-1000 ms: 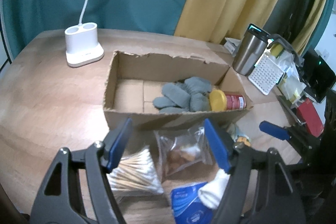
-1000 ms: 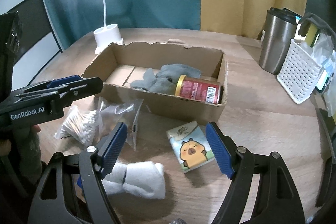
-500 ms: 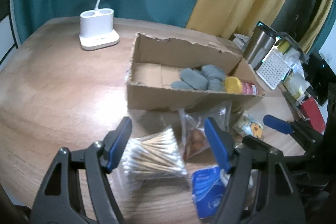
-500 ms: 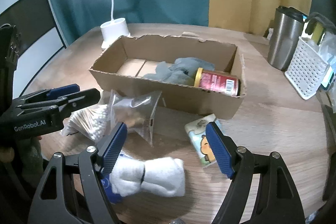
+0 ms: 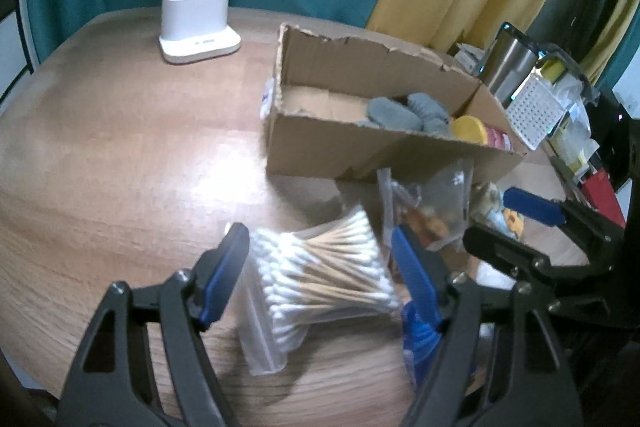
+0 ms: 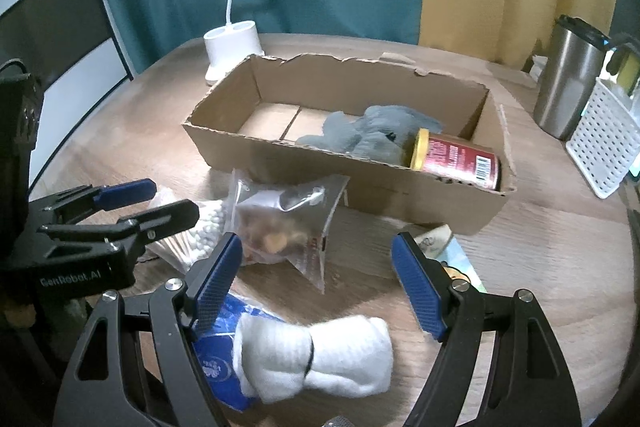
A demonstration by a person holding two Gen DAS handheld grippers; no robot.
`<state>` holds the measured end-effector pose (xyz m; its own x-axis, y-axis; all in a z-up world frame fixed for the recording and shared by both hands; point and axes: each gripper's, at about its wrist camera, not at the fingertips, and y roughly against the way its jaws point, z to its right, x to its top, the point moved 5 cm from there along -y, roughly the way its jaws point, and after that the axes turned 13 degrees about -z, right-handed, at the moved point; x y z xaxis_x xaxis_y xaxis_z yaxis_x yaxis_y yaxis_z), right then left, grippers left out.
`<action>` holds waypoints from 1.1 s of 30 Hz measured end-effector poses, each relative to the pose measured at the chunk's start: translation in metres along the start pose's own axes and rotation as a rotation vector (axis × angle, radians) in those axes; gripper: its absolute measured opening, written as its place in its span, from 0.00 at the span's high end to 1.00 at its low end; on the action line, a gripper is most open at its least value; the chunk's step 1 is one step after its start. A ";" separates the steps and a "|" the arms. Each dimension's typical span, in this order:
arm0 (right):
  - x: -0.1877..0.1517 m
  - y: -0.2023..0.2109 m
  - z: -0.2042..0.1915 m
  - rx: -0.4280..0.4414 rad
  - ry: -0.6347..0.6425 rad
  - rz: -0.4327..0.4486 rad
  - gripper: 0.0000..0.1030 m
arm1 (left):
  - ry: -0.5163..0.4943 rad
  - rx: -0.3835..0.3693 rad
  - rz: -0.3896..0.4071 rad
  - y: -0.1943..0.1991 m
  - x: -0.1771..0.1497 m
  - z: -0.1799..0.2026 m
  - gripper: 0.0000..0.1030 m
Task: Organize objects
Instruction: 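Grip the cotton swab bag with the left tool while the right tool grips the snack bag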
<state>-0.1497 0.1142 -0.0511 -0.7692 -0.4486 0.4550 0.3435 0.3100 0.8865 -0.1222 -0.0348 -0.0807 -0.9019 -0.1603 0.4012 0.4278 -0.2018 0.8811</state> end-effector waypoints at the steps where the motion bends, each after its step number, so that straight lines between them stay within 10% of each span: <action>1: 0.001 -0.001 0.000 0.001 0.000 -0.002 0.22 | 0.000 -0.003 -0.006 -0.002 0.000 -0.001 0.27; 26: 0.021 -0.032 -0.006 0.116 -0.013 -0.067 0.23 | -0.012 0.014 -0.059 -0.024 0.004 -0.016 0.17; 33: 0.017 -0.043 -0.008 0.148 0.001 -0.104 0.40 | 0.007 0.006 -0.067 -0.023 0.005 -0.017 0.17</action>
<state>-0.1732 0.0860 -0.0810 -0.7957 -0.4856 0.3620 0.1792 0.3822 0.9065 -0.1356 -0.0477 -0.1036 -0.9278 -0.1536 0.3399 0.3665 -0.2065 0.9072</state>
